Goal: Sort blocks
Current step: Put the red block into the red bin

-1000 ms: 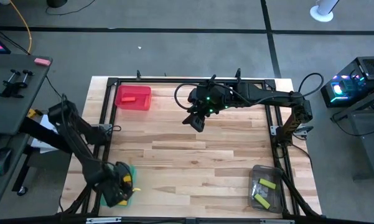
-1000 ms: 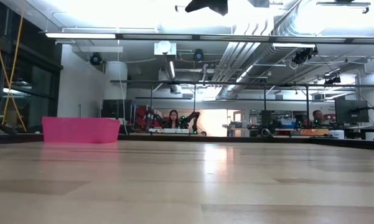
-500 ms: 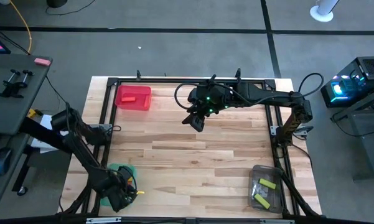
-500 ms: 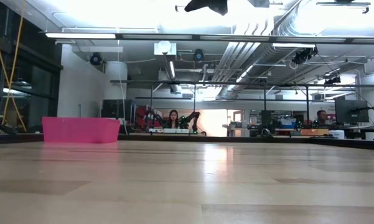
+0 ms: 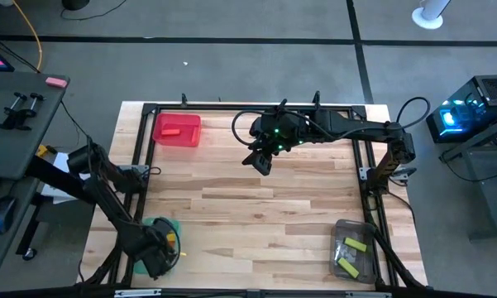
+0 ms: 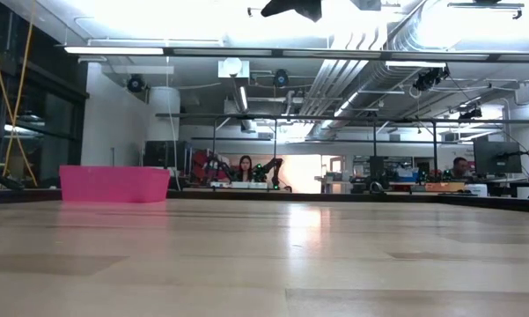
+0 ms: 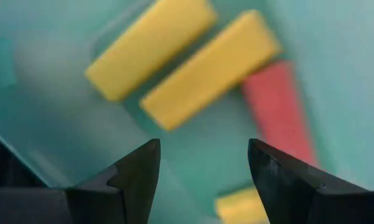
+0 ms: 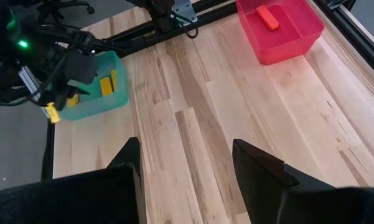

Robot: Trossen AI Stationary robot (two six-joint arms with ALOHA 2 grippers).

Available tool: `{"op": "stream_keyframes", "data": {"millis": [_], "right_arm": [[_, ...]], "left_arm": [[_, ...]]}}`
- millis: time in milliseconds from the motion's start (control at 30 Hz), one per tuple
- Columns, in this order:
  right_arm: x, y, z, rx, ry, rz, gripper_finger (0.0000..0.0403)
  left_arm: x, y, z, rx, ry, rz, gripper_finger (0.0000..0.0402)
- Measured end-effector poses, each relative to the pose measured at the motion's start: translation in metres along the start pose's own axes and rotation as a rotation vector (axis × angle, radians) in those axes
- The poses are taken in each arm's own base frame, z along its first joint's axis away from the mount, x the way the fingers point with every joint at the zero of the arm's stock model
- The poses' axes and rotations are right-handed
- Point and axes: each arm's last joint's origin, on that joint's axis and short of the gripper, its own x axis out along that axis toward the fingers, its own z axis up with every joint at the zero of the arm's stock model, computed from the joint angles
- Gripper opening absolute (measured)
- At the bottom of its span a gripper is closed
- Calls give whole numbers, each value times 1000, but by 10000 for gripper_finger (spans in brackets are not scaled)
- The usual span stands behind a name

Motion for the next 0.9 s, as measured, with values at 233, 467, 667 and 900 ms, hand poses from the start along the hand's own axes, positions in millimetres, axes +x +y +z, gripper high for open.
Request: {"op": "stream_keyframes", "data": {"millis": [233, 467, 667, 900], "right_arm": [[0, 0, 0, 0, -1, 0, 141], [0, 0, 1, 0, -7, 2, 141], [0, 0, 1, 0, -7, 2, 141], [0, 0, 1, 0, -7, 2, 141]], "left_arm": [[-24, -9, 0, 15, -112, -244, 226], [4, -12, 0, 4, -83, -120, 226], [15, -21, -3, 10, -71, -138, 226], [15, -14, -2, 8, -36, -52, 226]]}}
